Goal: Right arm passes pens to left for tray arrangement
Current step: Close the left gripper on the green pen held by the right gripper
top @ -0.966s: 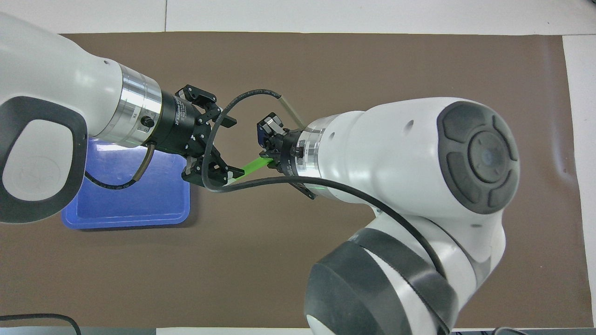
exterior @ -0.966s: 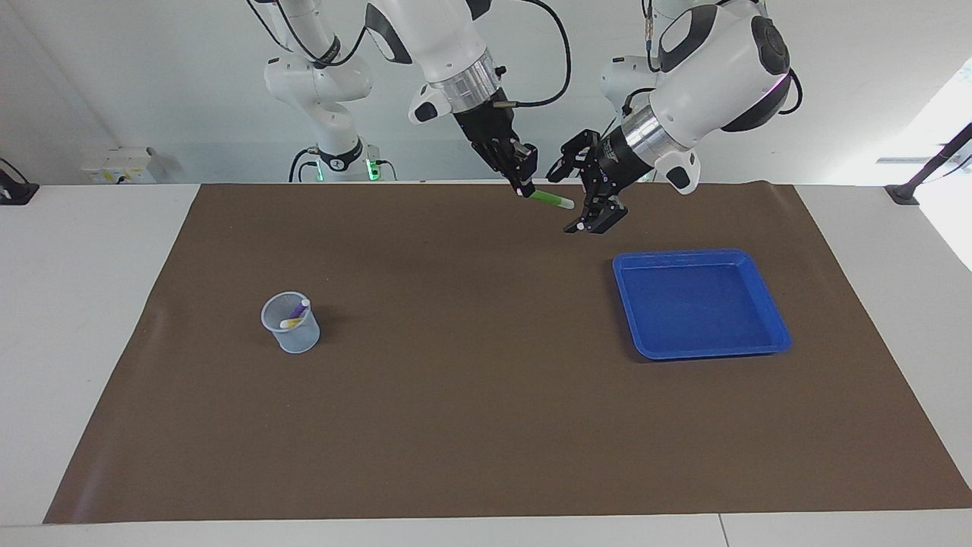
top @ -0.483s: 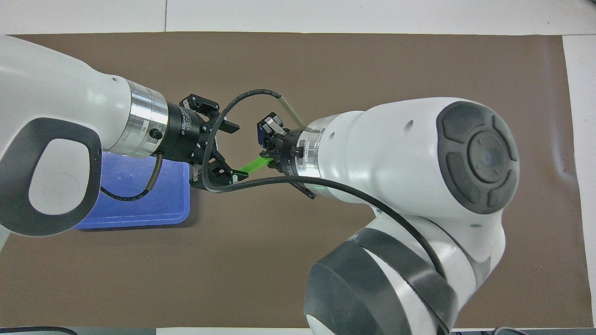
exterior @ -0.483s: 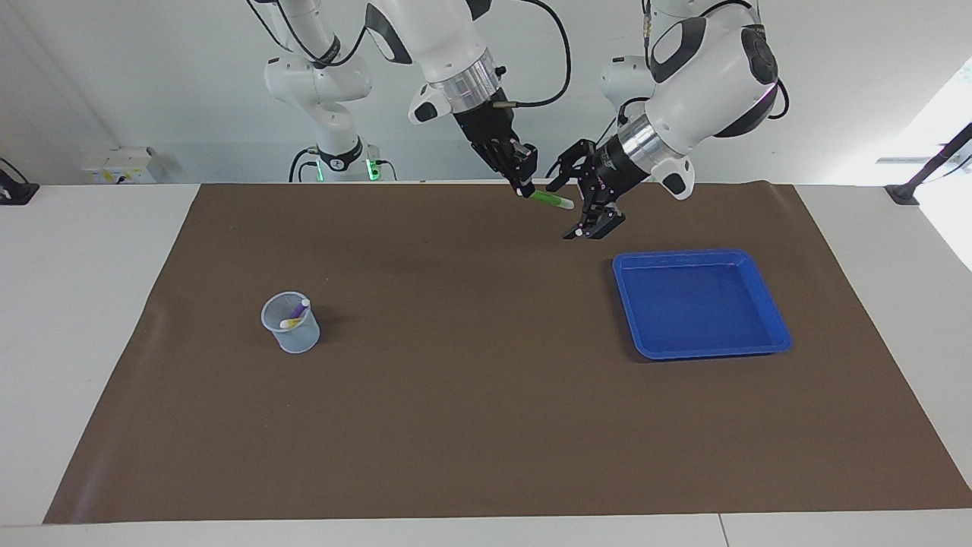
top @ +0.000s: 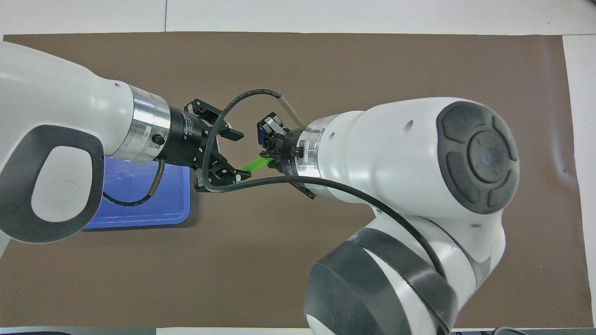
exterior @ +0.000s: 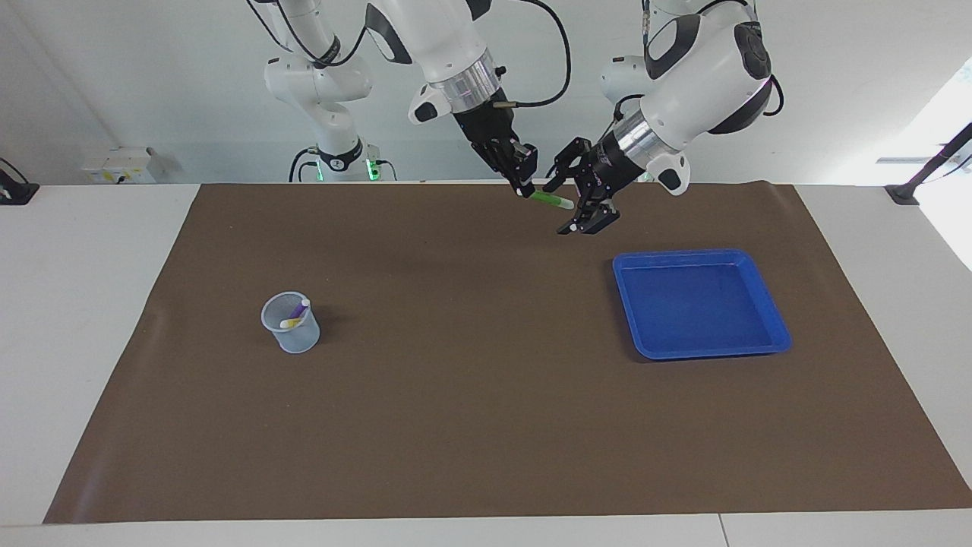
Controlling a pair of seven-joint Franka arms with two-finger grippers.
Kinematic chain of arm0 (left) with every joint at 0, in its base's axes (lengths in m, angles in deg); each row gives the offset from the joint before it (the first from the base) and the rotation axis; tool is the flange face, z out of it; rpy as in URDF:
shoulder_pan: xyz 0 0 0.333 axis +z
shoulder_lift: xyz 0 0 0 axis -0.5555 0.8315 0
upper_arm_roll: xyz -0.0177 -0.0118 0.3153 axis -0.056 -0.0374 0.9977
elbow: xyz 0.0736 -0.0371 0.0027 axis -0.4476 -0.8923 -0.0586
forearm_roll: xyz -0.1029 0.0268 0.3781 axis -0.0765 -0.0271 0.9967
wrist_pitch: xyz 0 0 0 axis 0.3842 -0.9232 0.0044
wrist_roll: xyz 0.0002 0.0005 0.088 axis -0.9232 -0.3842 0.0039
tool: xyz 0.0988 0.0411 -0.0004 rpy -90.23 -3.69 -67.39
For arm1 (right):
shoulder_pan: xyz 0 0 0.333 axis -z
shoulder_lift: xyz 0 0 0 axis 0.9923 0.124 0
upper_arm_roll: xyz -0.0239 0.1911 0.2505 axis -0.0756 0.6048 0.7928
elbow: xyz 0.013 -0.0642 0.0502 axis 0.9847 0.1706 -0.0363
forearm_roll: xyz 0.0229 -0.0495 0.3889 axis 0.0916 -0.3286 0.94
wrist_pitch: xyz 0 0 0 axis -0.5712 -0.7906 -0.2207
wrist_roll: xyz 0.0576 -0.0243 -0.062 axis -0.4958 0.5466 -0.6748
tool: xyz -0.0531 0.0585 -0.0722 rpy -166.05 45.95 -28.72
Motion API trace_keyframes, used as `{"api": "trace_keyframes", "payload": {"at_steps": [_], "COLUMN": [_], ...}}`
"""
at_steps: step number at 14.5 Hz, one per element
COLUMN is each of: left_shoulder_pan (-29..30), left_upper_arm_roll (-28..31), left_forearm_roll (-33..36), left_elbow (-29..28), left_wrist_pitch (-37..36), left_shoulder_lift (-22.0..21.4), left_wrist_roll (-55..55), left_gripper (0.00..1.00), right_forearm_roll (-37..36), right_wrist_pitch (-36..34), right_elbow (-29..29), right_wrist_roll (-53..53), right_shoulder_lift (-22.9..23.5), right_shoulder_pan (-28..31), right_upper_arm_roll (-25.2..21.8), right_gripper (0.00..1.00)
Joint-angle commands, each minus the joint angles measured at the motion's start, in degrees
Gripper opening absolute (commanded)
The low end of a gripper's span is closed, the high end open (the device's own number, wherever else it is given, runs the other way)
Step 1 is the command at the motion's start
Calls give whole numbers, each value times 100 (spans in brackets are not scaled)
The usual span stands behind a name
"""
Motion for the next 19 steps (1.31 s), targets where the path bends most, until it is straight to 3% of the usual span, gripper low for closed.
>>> {"api": "trace_keyframes", "payload": {"at_steps": [1,5,12,19], "left_shoulder_pan": [-59,-50,-41,-68], "left_upper_arm_roll": [45,45,54,36], "left_forearm_roll": [-96,-96,-96,-227], "left_elbow": [-199,-199,-199,-277], "left_wrist_pitch": [70,52,-10,-62], "left_shoulder_lift": [-174,-174,-183,-253], "left_wrist_roll": [-66,-57,-40,13], "left_gripper": [74,70,44,35], "right_forearm_roll": [-121,-121,-121,-121], "right_wrist_pitch": [29,55,64,56], "right_elbow": [-106,-97,-79,-62], "right_wrist_roll": [101,92,83,100], "right_shoulder_lift": [89,89,89,80], "right_shoulder_pan": [48,48,48,39], "right_upper_arm_roll": [84,84,84,84], "right_gripper": [0,0,0,0]}}
